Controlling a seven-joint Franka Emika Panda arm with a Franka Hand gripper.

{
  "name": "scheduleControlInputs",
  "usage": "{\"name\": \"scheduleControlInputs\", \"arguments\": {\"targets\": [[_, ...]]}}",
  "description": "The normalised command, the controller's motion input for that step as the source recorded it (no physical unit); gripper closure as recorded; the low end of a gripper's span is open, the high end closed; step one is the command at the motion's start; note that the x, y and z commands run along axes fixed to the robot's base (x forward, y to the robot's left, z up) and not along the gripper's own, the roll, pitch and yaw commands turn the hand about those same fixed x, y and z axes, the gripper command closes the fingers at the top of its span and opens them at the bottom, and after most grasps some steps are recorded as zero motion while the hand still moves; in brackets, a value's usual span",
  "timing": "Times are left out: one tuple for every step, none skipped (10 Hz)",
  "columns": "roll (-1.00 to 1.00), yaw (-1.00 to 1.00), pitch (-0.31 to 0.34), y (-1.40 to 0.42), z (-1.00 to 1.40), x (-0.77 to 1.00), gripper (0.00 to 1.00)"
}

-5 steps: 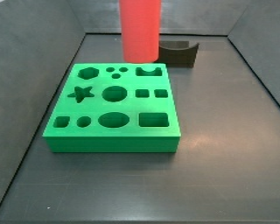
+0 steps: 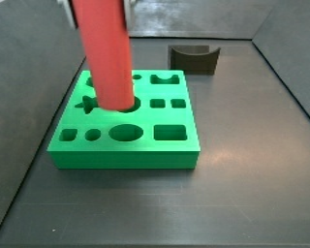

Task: Insert the oval object.

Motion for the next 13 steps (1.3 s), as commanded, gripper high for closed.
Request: {"name": "scheduleControlInputs", "arguments": {"targets": [[0.07,-0.08,-0.043,-0.40,-0.55,0.15,1.00],[0.14,-0.09,0.000,-0.31,-0.49,0.28,1.00],[0.21,-0.01,0.000,-0.18,-0.40,0.23,1.00],[0.27,0.00,0.003,-0.07,-0.30,0.15,1.00],[0.32,0.00,0.016,-0.01,-0.25,0.11,1.00],[0.18,-0.14,0.003,0.00,-0.21,0.00,1.00],[0.16,-0.21,0.011,0.02,-0.19,0.00,1.00],[0.06,-0.39,0.000,0.00,-0.23,0.03,1.00],[-0.03,-0.41,-0.007,-0.12,-0.35,0.22,1.00],[-0.04,-0.37,-0.046,-0.06,-0.38,0.08,1.00],[0.00,0.00,-0.081,0.00,-0.36,-0.11,1.00],[0.00,0.07,-0.144,0.00,-0.41,-0.19,1.00],[0.04,0.07,-0.089,0.00,-0.46,-0.03,1.00]]}}
